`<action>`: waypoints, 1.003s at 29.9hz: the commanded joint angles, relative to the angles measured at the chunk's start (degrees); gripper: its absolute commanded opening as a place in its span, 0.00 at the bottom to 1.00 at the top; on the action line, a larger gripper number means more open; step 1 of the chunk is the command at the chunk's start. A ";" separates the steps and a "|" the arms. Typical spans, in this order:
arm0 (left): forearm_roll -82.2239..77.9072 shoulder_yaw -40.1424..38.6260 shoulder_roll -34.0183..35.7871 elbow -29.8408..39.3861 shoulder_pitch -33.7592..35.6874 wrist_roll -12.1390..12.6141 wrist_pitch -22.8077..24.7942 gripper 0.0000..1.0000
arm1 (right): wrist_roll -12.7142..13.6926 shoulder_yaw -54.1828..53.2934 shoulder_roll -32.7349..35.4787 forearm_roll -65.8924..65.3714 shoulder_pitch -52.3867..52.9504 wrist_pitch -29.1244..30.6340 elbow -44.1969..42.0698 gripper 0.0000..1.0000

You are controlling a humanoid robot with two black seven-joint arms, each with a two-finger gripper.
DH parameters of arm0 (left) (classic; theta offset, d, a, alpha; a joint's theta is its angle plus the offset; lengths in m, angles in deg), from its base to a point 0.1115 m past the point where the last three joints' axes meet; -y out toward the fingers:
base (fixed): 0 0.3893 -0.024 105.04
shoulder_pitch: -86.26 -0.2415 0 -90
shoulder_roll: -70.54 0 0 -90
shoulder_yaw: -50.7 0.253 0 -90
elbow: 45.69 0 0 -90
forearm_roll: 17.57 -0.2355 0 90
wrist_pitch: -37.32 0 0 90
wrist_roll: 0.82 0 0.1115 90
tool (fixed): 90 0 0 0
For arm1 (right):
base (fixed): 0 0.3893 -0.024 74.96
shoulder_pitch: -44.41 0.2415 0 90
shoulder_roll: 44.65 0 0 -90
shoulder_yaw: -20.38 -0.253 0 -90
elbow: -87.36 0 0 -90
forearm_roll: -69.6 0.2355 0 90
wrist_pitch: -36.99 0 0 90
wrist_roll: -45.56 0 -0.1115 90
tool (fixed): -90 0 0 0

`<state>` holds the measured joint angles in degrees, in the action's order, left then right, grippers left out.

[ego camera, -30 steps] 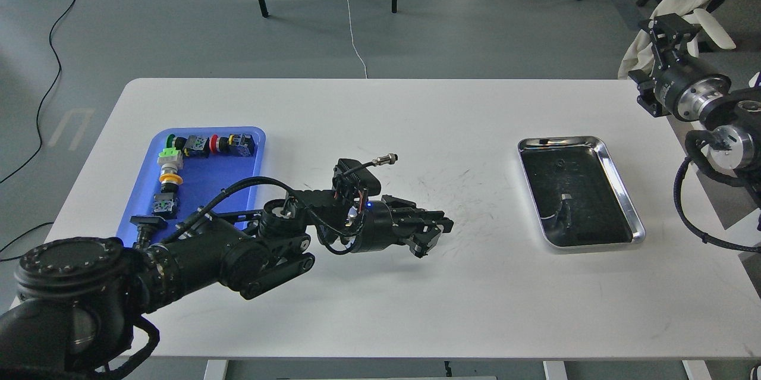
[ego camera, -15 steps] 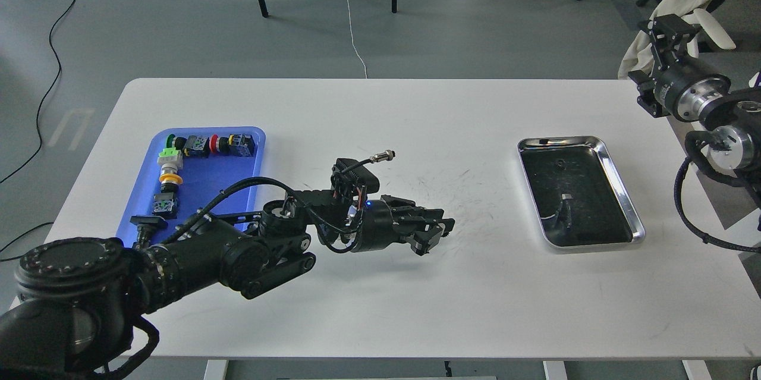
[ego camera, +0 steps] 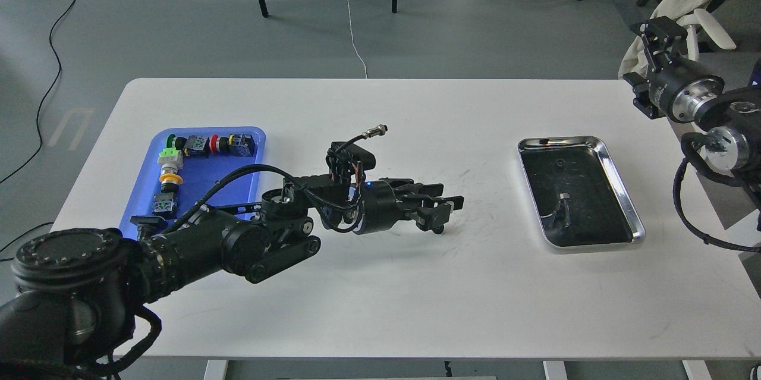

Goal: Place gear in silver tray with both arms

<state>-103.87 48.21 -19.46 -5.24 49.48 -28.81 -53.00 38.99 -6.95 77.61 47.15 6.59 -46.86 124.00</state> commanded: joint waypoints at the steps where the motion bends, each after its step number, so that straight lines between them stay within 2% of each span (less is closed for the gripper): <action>1: 3.32 -2.08 0.00 0.16 2.41 -0.01 0.22 0.60 | -0.01 1.84 0.44 -0.14 1.09 0.00 1.58 0.93; 5: 12.97 -3.31 2.62 0.07 6.80 -0.01 -0.04 0.63 | -0.01 5.70 0.70 -1.54 3.46 -0.44 3.43 0.93; 10: 28.27 -3.49 11.06 -0.63 12.78 -0.01 0.31 0.78 | -0.10 6.59 0.70 -1.90 4.87 -0.62 4.31 0.93; 17: 35.14 -3.84 19.24 -0.81 13.14 -0.01 -0.13 0.88 | 0.51 6.85 0.70 -5.13 6.27 -0.88 7.12 0.90; 19: 36.72 -4.10 21.52 -0.81 12.53 -0.01 -0.30 0.98 | 0.60 7.37 0.62 -9.60 6.98 -0.97 7.91 0.90; 25: 43.14 -4.28 28.03 -0.99 10.77 -0.01 0.40 0.98 | 0.78 10.98 0.70 -21.22 10.49 -1.05 14.14 0.90; 30: 47.88 -4.46 30.58 -4.06 8.49 -0.01 2.50 0.98 | 3.50 18.26 1.58 -25.62 17.07 -0.62 19.42 0.90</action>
<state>-59.21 43.85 9.96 -7.59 59.27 -28.82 -52.05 41.05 6.90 78.92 23.51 19.82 -47.90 140.64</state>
